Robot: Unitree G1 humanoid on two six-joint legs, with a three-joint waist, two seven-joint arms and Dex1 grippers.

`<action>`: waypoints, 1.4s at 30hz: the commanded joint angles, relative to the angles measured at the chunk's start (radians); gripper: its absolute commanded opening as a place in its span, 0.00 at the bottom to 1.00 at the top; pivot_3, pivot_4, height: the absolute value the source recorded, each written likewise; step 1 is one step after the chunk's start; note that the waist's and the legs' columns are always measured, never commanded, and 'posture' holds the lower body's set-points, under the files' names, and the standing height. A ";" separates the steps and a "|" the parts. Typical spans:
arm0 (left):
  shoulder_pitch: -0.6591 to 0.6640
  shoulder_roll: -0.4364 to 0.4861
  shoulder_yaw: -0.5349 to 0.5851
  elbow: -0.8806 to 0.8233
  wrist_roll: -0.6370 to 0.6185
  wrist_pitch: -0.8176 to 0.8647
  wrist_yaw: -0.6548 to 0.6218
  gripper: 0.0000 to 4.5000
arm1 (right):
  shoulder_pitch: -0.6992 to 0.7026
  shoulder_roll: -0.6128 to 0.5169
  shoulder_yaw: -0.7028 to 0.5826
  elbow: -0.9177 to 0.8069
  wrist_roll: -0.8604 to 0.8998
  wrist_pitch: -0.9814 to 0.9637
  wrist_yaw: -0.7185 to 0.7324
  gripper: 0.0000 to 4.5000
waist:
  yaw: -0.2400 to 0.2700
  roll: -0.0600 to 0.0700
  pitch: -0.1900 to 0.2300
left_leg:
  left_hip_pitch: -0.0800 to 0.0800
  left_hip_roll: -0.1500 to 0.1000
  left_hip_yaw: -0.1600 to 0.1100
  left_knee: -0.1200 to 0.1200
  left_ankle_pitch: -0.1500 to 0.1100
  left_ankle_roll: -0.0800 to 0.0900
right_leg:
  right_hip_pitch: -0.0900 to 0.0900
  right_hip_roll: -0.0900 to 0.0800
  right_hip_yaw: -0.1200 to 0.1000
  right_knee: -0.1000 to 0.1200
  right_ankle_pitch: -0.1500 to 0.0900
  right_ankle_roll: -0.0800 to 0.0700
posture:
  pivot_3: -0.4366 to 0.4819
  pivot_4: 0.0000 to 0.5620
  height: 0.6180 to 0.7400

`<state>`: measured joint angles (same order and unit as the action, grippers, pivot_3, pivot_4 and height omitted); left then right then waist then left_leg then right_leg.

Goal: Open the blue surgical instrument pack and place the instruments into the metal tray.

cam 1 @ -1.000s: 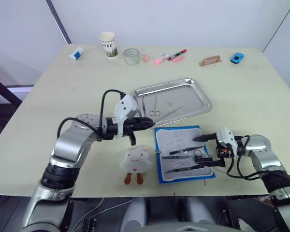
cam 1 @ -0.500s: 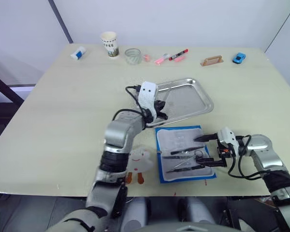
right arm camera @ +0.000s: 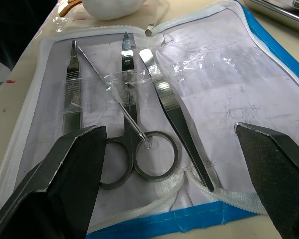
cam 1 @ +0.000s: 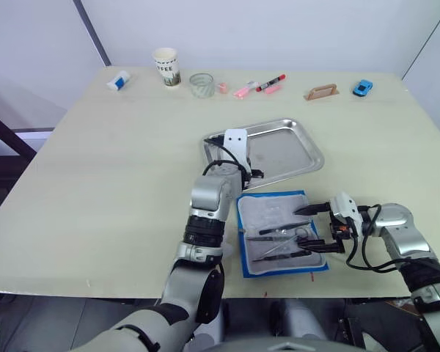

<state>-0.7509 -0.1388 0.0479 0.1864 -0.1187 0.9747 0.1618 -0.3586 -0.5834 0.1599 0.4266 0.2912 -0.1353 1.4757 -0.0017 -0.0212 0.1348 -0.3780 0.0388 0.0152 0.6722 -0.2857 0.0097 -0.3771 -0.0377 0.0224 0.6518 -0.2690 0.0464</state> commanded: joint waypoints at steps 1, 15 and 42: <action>-0.048 -0.052 0.006 0.014 -0.009 -0.030 0.015 0.01 | 0.026 -0.007 0.023 0.024 -0.041 0.023 -0.005 1.00 | 0.000 0.000 0.000 | 0.000 0.000 0.000 0.000 0.000 0.000 | 0.000 0.000 0.000 0.000 0.000 0.000 | 0.48 0.27 1.00; -0.056 -0.056 -0.010 0.009 -0.051 -0.021 -0.018 0.01 | 0.024 -0.005 0.025 0.022 -0.041 0.025 -0.008 1.00 | -0.001 0.000 0.000 | 0.000 0.000 0.000 0.000 0.001 -0.002 | 0.000 0.000 0.000 0.000 0.000 0.000 | 0.48 0.27 1.00; 0.086 0.199 -0.140 -0.306 -0.314 -0.079 -0.612 0.48 | 0.029 -0.004 0.021 0.019 -0.036 0.027 -0.016 1.00 | -0.008 0.001 0.000 | 0.000 0.000 0.000 -0.001 0.002 -0.003 | 0.000 0.000 0.000 -0.001 0.000 0.000 | 0.48 0.27 1.00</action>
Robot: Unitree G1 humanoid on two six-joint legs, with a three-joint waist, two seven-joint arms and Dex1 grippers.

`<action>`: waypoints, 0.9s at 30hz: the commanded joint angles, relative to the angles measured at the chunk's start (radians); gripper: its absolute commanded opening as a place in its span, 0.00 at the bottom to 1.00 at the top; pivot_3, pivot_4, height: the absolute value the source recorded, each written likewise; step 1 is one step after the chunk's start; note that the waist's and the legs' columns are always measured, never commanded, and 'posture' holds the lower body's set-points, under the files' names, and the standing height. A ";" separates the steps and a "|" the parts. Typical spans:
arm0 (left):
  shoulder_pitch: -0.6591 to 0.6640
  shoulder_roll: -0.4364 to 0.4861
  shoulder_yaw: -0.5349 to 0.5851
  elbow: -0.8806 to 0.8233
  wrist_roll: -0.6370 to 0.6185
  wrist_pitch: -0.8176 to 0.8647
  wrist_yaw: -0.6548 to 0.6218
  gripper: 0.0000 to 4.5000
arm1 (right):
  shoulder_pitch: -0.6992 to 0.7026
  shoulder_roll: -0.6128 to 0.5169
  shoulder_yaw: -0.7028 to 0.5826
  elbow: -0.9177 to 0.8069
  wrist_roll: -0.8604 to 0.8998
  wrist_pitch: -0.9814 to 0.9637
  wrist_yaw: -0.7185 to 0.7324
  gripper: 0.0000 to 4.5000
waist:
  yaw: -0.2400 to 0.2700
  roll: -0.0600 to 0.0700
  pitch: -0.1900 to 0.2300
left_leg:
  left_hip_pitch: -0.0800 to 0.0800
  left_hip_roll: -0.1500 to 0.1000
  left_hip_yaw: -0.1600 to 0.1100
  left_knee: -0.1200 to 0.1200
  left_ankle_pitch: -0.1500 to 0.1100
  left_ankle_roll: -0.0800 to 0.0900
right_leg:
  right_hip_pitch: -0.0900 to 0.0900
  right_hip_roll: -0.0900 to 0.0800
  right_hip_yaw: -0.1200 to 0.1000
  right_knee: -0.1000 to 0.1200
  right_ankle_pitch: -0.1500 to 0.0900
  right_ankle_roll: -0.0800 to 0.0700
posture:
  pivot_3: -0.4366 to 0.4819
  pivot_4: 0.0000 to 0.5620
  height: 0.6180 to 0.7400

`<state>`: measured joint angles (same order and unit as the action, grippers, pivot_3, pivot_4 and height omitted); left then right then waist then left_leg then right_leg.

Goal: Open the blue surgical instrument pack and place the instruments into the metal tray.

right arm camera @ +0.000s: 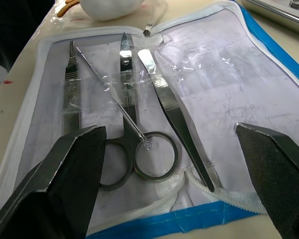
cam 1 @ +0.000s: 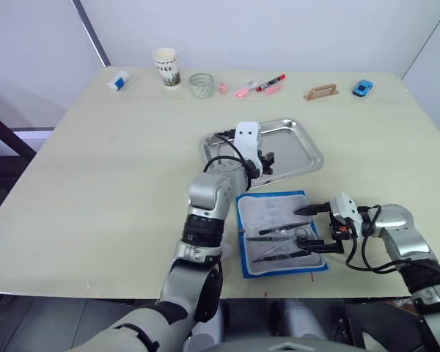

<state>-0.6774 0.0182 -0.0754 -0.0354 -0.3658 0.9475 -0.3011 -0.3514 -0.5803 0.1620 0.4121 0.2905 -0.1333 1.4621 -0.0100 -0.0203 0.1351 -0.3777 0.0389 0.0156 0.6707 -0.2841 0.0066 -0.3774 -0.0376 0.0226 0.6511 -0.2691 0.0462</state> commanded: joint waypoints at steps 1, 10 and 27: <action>0.031 0.080 -0.021 -0.102 -0.093 -0.064 -0.221 0.48 | 0.021 -0.006 0.019 0.034 -0.036 0.024 -0.002 1.00 | 0.000 0.000 0.000 | 0.000 0.000 0.000 0.000 0.000 0.000 | 0.000 0.000 0.000 0.000 0.000 0.000 | 0.48 0.27 1.00; 0.175 0.447 -0.131 -0.119 -0.095 -0.318 -0.730 0.48 | 0.043 -0.005 0.011 0.000 -0.027 0.030 -0.017 1.00 | 0.004 0.001 0.000 | 0.000 0.000 0.000 0.000 -0.001 0.001 | 0.000 0.000 0.000 -0.001 0.000 0.000 | 0.48 0.27 1.00; 0.263 0.540 -0.302 -0.101 0.093 -0.482 -0.821 0.48 | 0.108 -0.002 -0.001 -0.090 -0.018 0.059 -0.065 1.00 | 0.006 0.001 0.000 | 0.000 0.000 0.000 0.000 -0.003 0.006 | 0.000 0.000 0.000 -0.001 0.000 0.000 | 0.48 0.27 1.00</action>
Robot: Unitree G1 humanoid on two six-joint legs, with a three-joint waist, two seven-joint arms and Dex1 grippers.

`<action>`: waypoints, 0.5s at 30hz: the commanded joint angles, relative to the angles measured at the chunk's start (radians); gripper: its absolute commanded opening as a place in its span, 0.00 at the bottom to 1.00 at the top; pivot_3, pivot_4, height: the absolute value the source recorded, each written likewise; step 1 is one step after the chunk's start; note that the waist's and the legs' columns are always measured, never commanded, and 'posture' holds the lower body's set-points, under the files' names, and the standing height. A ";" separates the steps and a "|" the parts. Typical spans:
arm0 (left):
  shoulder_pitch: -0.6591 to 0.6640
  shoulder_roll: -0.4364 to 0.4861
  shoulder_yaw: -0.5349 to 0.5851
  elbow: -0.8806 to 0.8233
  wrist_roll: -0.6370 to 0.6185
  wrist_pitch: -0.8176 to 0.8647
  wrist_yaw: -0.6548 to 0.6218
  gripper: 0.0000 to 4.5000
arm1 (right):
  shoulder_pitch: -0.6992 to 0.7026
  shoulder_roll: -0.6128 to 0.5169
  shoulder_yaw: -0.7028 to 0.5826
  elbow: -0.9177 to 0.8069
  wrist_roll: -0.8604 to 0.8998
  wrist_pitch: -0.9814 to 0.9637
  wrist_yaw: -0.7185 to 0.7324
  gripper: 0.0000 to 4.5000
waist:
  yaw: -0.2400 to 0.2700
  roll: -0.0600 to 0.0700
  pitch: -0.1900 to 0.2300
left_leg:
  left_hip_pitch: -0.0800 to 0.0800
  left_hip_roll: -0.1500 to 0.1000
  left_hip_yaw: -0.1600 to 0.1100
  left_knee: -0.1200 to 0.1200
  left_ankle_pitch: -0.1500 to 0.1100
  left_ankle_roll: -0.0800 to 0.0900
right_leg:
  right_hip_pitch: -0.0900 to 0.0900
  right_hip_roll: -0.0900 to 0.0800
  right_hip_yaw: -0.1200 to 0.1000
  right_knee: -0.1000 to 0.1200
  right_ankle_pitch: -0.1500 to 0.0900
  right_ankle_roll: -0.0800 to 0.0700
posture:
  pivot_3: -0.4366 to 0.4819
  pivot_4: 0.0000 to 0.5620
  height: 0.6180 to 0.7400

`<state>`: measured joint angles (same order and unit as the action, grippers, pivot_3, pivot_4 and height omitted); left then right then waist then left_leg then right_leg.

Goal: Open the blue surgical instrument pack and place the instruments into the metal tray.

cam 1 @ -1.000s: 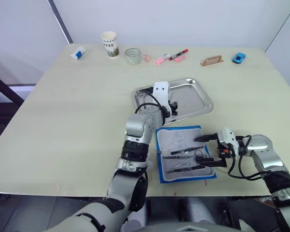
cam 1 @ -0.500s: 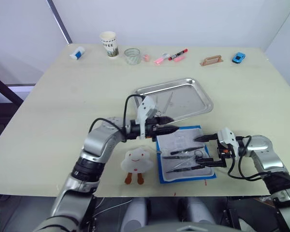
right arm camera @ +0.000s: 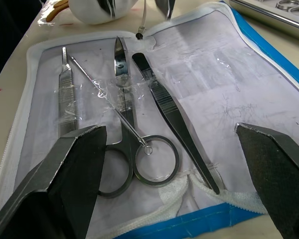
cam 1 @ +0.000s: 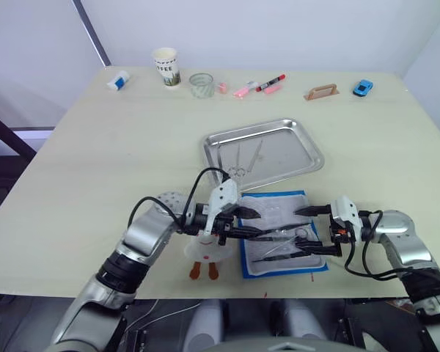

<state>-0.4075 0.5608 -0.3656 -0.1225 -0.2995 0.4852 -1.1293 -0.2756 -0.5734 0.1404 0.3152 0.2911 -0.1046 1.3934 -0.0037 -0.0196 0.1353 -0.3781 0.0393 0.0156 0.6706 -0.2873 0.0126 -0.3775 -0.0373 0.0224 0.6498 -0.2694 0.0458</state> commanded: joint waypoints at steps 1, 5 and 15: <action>-0.007 -0.004 -0.016 -0.015 0.032 -0.015 0.011 0.48 | 0.034 -0.009 0.020 0.004 -0.018 0.032 0.002 1.00 | 0.000 0.000 0.000 | 0.000 0.000 0.000 0.000 0.000 0.000 | 0.000 0.000 0.000 0.000 0.000 0.000 | 0.48 0.27 1.00; -0.018 -0.013 -0.032 -0.010 0.067 -0.012 0.029 0.48 | 0.042 -0.007 0.021 -0.005 -0.018 0.037 -0.003 1.00 | 0.000 0.000 0.000 | 0.000 0.000 0.000 0.000 0.000 0.000 | 0.000 0.000 0.000 0.000 0.000 0.000 | 0.48 0.27 1.00; -0.031 -0.022 -0.050 0.008 0.118 -0.045 0.036 0.34 | 0.043 -0.004 0.024 -0.005 -0.020 0.039 -0.004 1.00 | 0.000 0.000 0.000 | 0.000 0.000 0.000 0.000 0.000 0.000 | 0.000 0.000 0.000 0.000 0.000 0.000 | 0.48 0.27 1.00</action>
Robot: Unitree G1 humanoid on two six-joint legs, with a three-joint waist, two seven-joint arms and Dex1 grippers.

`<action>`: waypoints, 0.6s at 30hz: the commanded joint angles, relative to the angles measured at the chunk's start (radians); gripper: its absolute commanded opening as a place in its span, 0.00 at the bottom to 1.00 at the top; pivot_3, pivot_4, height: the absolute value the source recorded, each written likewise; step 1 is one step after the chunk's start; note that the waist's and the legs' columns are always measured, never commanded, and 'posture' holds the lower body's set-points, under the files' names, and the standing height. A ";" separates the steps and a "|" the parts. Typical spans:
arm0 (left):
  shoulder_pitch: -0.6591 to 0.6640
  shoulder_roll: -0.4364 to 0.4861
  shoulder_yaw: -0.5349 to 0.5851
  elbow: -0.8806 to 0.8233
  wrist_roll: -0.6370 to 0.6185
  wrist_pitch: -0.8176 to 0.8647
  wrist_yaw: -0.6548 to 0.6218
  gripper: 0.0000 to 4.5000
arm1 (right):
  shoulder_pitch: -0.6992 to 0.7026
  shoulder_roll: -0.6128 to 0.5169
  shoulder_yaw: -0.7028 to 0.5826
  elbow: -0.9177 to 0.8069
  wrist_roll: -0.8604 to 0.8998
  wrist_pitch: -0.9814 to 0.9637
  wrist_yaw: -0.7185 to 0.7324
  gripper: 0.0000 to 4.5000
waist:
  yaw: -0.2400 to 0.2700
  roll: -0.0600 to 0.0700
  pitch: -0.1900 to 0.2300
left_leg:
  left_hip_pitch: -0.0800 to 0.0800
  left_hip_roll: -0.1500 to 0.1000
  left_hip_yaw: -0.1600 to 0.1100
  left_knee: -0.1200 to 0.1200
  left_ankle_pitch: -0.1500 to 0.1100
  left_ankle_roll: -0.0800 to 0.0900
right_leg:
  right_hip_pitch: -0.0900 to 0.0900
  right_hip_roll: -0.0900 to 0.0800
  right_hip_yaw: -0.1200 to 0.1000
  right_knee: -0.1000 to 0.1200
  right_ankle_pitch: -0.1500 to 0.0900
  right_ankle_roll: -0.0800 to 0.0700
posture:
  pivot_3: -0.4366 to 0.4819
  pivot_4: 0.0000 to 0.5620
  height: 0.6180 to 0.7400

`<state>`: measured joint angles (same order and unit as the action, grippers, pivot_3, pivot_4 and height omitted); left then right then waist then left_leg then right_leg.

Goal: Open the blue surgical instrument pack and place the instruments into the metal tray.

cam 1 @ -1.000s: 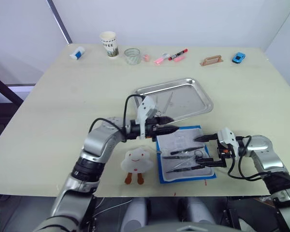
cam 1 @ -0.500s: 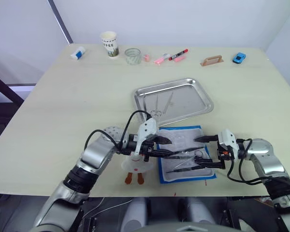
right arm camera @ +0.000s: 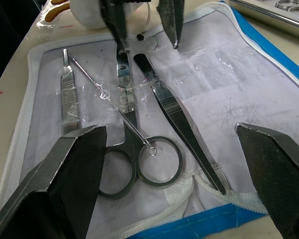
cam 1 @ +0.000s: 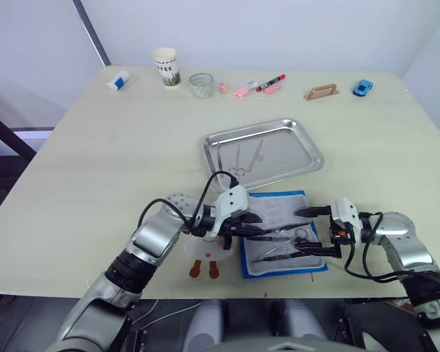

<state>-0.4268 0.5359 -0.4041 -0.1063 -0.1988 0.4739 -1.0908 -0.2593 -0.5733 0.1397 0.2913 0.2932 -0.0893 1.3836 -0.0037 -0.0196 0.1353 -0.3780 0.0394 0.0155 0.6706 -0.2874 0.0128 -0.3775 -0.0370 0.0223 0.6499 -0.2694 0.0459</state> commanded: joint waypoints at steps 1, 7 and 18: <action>-0.011 0.003 -0.015 -0.006 0.024 -0.039 -0.004 0.34 | 0.026 -0.004 0.026 0.019 -0.022 0.024 0.006 1.00 | 0.000 0.000 0.000 | 0.000 0.000 0.000 0.000 0.000 0.000 | 0.000 0.000 0.000 0.000 0.000 0.000 | 0.48 0.27 1.00; -0.014 -0.007 -0.026 -0.007 0.024 -0.026 -0.029 0.34 | 0.028 -0.006 0.025 0.017 -0.022 0.025 0.005 1.00 | 0.000 0.000 0.000 | 0.000 0.000 0.000 0.000 0.000 0.000 | 0.000 0.000 0.000 0.000 0.000 0.000 | 0.48 0.27 1.00; -0.028 -0.036 -0.071 0.023 0.113 -0.043 0.019 0.34 | 0.046 -0.012 0.022 -0.006 -0.017 0.034 -0.001 1.00 | 0.001 0.000 0.000 | 0.000 0.000 0.000 0.000 0.000 0.000 | 0.000 0.000 0.000 0.000 0.000 0.000 | 0.48 0.27 1.00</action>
<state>-0.4530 0.5008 -0.4561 -0.0877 -0.1086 0.4374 -1.0821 -0.2435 -0.5742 0.1390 0.2732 0.2954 -0.0861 1.3721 -0.0025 -0.0196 0.1352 -0.3779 0.0394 0.0156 0.6707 -0.2874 0.0128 -0.3774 -0.0368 0.0225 0.6500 -0.2694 0.0459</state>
